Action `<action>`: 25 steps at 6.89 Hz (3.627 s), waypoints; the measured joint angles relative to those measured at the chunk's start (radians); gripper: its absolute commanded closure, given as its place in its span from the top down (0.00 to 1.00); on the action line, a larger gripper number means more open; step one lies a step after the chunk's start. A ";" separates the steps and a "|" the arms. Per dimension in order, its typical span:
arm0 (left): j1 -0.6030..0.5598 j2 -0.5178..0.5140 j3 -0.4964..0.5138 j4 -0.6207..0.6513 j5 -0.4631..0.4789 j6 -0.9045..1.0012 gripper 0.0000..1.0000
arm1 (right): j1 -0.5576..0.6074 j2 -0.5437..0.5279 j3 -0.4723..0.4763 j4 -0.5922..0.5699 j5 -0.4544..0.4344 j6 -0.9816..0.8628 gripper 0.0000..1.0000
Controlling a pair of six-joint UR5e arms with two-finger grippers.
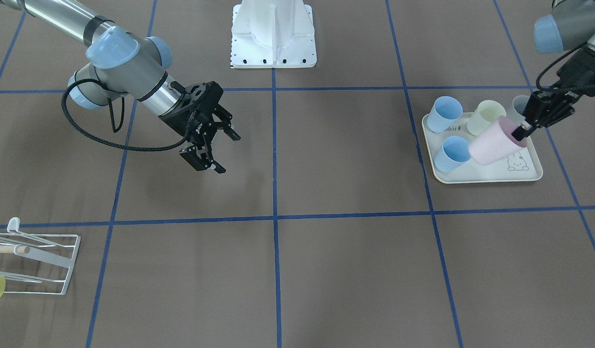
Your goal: Transfer IKEA cup to right arm and place on rack
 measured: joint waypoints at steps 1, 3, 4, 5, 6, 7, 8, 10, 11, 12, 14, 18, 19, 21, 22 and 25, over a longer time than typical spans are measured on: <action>0.071 -0.049 -0.001 -0.076 0.015 -0.157 0.00 | -0.018 0.002 -0.003 0.055 -0.003 0.045 0.99; 0.227 -0.153 -0.006 -0.130 0.122 -0.370 0.00 | -0.052 0.003 -0.003 0.130 -0.028 0.149 0.99; 0.306 -0.194 -0.004 -0.134 0.164 -0.410 0.00 | -0.063 0.004 0.000 0.144 -0.041 0.168 0.99; 0.370 -0.230 0.003 -0.136 0.183 -0.431 0.00 | -0.072 0.005 0.001 0.163 -0.049 0.174 0.99; 0.419 -0.264 0.011 -0.134 0.202 -0.442 0.00 | -0.080 0.007 0.000 0.185 -0.056 0.176 0.99; 0.458 -0.298 0.026 -0.130 0.233 -0.448 0.00 | -0.087 0.018 -0.001 0.196 -0.062 0.176 0.99; 0.487 -0.324 0.046 -0.128 0.263 -0.451 0.00 | -0.093 0.031 -0.001 0.201 -0.064 0.176 0.99; 0.508 -0.345 0.076 -0.129 0.281 -0.448 0.00 | -0.110 0.041 0.003 0.204 -0.065 0.175 0.99; 0.512 -0.347 0.091 -0.131 0.282 -0.443 0.00 | -0.114 0.042 0.005 0.205 -0.064 0.174 0.99; 0.515 -0.347 0.106 -0.134 0.283 -0.439 0.00 | -0.115 0.043 0.007 0.205 -0.064 0.171 0.99; 0.526 -0.349 0.119 -0.135 0.283 -0.437 0.00 | -0.116 0.044 0.008 0.206 -0.064 0.170 0.95; 0.534 -0.349 0.123 -0.134 0.284 -0.435 0.00 | -0.119 0.048 0.010 0.206 -0.064 0.173 0.62; 0.535 -0.348 0.123 -0.134 0.284 -0.435 0.00 | -0.120 0.050 0.011 0.206 -0.064 0.174 0.55; 0.534 -0.347 0.123 -0.134 0.284 -0.433 0.86 | -0.120 0.053 0.014 0.205 -0.064 0.176 0.54; 0.533 -0.347 0.121 -0.135 0.283 -0.431 1.00 | -0.120 0.055 0.015 0.206 -0.064 0.175 0.54; 0.525 -0.344 0.109 -0.134 0.281 -0.421 1.00 | -0.120 0.054 0.014 0.205 -0.063 0.173 0.53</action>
